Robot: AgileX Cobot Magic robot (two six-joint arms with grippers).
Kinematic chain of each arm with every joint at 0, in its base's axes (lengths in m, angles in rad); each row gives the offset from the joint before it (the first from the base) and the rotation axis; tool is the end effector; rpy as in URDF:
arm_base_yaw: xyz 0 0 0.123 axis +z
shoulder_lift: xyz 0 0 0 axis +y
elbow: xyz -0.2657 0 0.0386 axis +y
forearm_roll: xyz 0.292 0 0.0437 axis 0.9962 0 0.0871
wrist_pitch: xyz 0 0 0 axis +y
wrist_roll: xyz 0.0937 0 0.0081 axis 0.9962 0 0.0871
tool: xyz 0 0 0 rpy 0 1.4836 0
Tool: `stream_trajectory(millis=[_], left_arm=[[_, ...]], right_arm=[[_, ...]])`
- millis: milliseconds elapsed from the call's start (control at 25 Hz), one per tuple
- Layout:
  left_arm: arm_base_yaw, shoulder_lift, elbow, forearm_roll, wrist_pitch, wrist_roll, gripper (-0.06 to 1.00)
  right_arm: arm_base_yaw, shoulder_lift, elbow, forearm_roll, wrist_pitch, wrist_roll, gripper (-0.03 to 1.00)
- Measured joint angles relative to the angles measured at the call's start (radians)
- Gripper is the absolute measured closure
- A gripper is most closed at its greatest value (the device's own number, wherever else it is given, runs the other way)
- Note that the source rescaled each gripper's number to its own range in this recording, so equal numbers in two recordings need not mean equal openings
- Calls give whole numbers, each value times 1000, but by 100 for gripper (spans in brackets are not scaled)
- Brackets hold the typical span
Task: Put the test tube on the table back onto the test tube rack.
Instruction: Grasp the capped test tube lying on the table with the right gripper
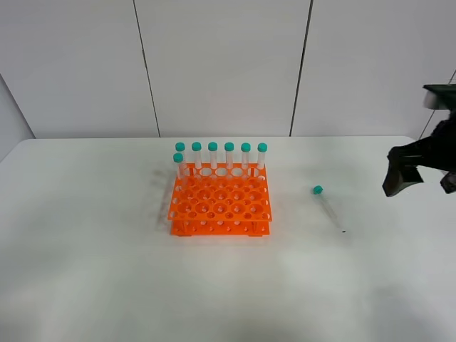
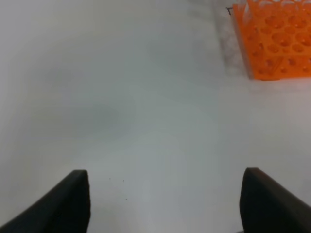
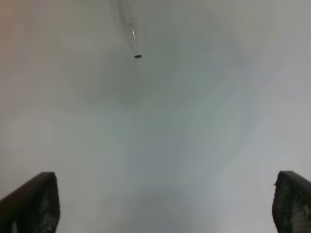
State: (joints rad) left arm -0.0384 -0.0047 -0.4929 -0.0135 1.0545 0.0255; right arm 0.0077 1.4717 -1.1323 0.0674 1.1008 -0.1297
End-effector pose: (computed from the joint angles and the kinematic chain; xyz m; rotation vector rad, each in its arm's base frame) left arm 0.0536 -0.0032 0.2955 0.0657 2.0395 -0.0242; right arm 0.3222 0.0081 0.2435 -0.1655 2.9149 0.0730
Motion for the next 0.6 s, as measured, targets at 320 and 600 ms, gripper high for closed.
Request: stream_trajectory(millis=[320, 600], left_arm=[[0, 0, 0, 0, 0, 0, -6], [0, 0, 0, 0, 0, 0, -6]], right_arm=[[78, 354, -229, -12, -14, -32, 1], [97, 506, -334, -9, -49, -35, 1]])
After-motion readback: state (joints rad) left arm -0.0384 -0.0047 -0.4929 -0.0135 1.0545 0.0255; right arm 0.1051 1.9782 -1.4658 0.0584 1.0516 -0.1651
